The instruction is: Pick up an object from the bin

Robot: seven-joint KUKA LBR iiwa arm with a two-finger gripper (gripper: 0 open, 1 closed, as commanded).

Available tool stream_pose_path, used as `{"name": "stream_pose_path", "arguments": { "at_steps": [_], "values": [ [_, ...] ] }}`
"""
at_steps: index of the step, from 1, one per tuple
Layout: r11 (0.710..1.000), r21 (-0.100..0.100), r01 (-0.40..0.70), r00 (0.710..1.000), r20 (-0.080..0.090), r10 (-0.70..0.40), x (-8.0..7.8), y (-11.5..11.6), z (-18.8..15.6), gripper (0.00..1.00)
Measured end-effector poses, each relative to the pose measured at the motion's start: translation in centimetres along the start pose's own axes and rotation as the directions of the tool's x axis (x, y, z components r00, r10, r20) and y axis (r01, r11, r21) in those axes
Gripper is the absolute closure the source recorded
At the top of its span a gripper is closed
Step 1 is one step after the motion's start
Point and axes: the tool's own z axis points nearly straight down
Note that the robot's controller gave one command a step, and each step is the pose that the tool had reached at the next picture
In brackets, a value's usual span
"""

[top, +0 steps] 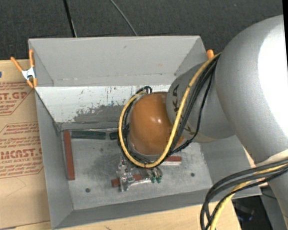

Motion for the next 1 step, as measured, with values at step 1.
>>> {"name": "stream_pose_path", "arguments": {
  "at_steps": [1],
  "values": [
    [1.0,0.002,0.001,1.0,0.006,-0.001,0.43,0.79,-18.21,1.0]
  ]
}}
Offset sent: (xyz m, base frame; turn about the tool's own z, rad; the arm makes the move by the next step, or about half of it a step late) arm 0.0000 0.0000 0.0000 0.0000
